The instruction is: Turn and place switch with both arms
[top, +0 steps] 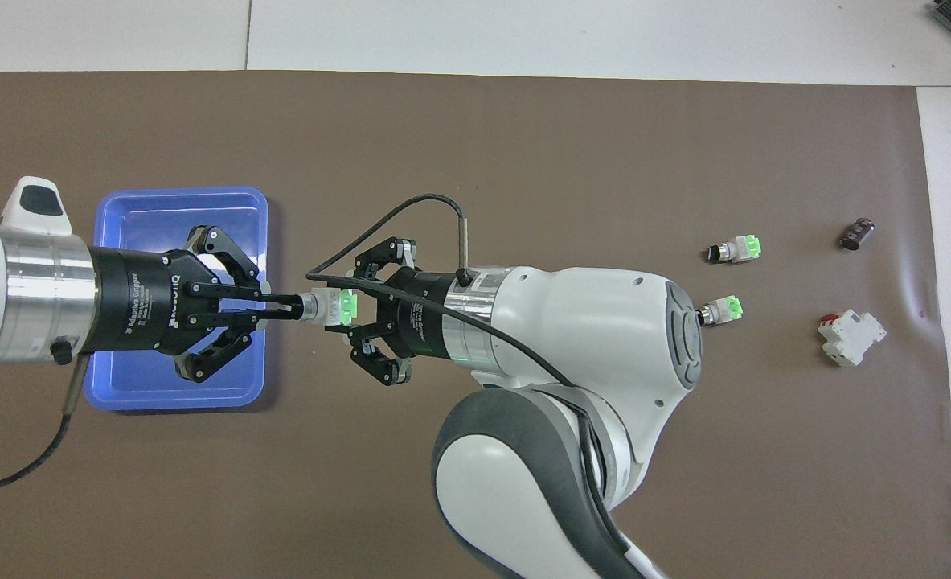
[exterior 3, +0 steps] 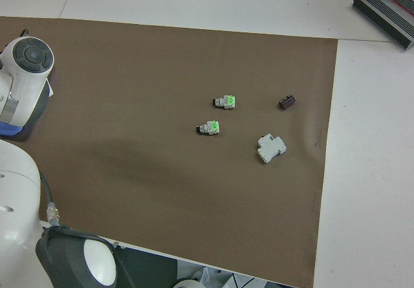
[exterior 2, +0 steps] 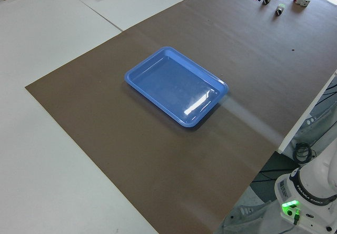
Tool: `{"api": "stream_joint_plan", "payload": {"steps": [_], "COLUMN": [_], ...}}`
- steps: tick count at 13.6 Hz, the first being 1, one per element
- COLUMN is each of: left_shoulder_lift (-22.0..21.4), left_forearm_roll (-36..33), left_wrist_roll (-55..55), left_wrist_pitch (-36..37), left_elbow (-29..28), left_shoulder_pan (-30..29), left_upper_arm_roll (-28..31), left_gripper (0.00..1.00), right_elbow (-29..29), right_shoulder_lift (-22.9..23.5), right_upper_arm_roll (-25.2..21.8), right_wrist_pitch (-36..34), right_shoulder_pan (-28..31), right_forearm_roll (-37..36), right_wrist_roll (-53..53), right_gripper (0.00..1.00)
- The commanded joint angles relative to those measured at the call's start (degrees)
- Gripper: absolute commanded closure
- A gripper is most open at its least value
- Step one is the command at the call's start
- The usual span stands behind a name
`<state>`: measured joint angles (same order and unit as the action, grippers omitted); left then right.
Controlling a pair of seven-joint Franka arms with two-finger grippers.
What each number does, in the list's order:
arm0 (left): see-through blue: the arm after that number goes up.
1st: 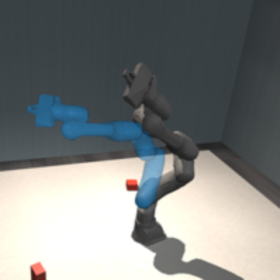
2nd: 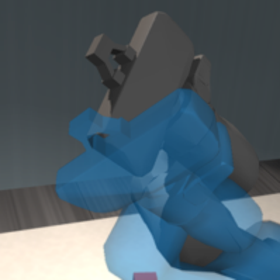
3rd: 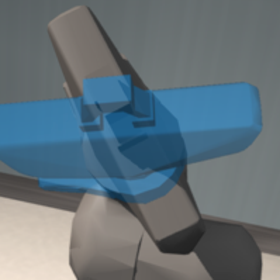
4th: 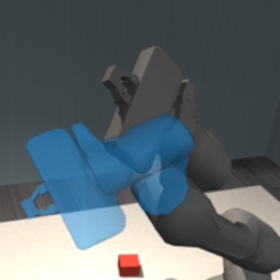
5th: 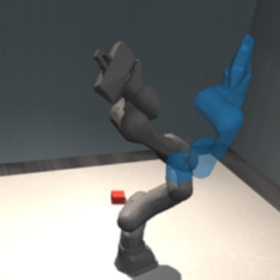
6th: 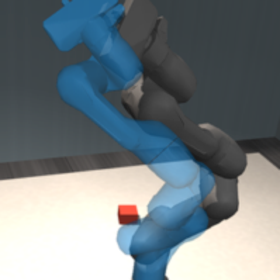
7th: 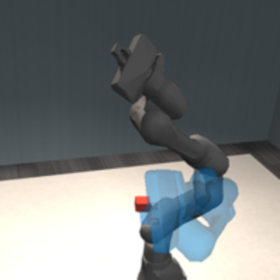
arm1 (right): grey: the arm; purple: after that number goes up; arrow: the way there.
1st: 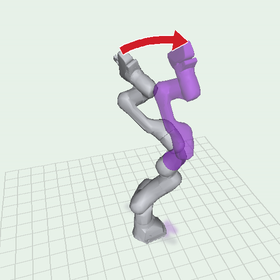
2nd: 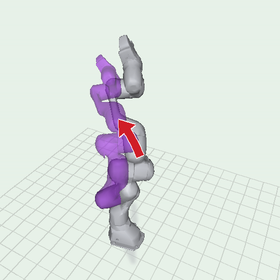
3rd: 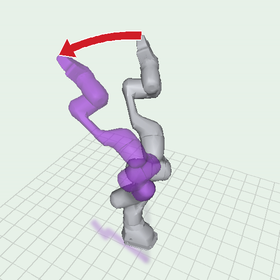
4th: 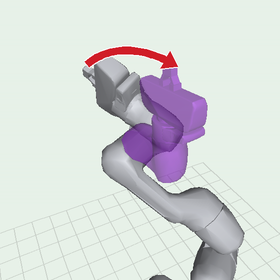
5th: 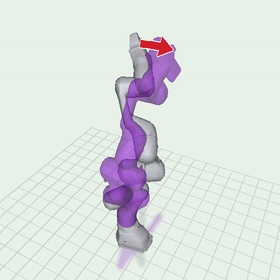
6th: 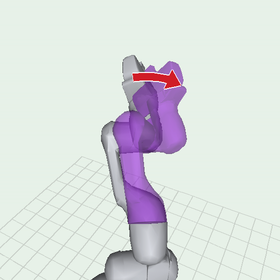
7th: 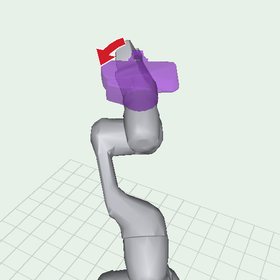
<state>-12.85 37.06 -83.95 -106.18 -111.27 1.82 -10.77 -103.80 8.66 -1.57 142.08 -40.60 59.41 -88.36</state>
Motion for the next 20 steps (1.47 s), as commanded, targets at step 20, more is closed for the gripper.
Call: {"api": "stream_joint_plan", "payload": {"steps": [20], "left_shoulder_lift": [-1.6], "left_forearm_roll": [-4.4], "left_wrist_roll": [-48.8], "left_wrist_pitch": [-1.5], "left_elbow": [-2.8], "left_shoulder_pan": [-1.6], "left_upper_arm_roll": [-0.7], "left_gripper": [1.00], "right_elbow": [0.9], "right_shoulder_lift": [-0.6], "right_upper_arm_roll": [0.0], "right_wrist_pitch": [1.6], "right_shoulder_pan": [0.7], "right_forearm_roll": [0.7], "right_wrist_roll": [-0.5], "right_gripper": [1.00]}}
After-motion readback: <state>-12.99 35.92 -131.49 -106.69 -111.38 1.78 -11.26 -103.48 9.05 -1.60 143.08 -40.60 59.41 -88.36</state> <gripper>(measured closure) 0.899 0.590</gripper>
